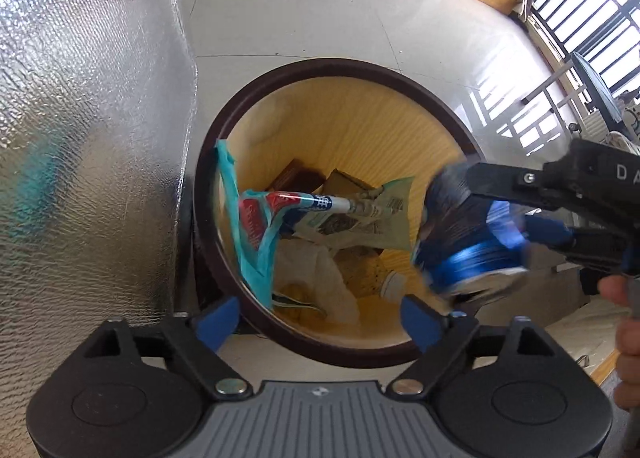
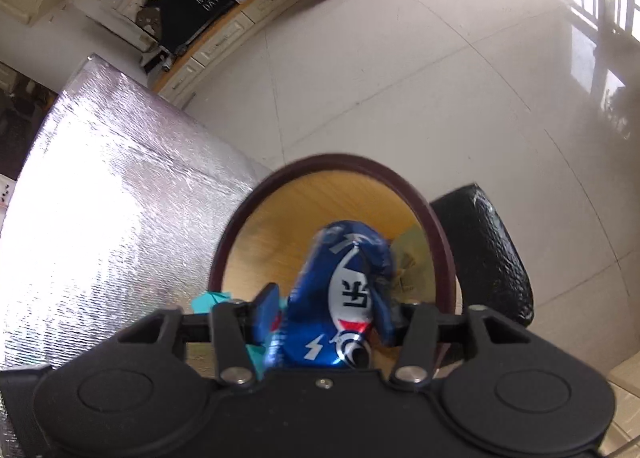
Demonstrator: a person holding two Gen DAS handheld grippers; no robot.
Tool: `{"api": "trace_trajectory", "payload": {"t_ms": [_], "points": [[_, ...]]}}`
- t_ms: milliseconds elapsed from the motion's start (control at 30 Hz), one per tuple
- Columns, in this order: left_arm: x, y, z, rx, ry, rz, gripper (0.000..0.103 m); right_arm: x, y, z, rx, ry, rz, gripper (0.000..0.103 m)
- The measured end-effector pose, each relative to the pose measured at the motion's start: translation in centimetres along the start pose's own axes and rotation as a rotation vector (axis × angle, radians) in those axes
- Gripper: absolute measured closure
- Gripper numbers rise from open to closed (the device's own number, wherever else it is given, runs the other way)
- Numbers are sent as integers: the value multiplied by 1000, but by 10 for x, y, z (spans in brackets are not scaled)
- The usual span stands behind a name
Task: Collect trash
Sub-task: 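Open the left tool to drop the gold wrapper into the wastebasket, then open the right tool to drop the blue can into the wastebasket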
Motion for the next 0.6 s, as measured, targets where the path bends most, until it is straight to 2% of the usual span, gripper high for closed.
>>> {"api": "trace_trajectory", "payload": {"t_ms": [33, 67, 133, 333, 600], "points": [[-1, -1, 0, 3, 1, 0, 9, 1, -2, 0, -17, -23, -4, 25], [-2, 0, 1, 8, -2, 1, 8, 1, -4, 1, -43, -44, -3, 21], [-3, 0, 5, 18, -4, -1, 4, -2, -8, 0, -85, -69, -5, 20], [-8, 3, 8, 27, 3, 3, 0, -15, -10, 9, -89, -98, -12, 1], [-20, 1, 12, 40, 16, 19, 0, -36, -14, 10, -155, -132, 7, 0]]}}
Point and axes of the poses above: each gripper's, at about its wrist camera, not at the fingertips, and x roughly the way its jaws point, z to its right, y to its top, the point moved 9 cm from there along x, roughly the way its jaws point, and after that the axes turned 9 degrees about -y, right-handed, at the moved point
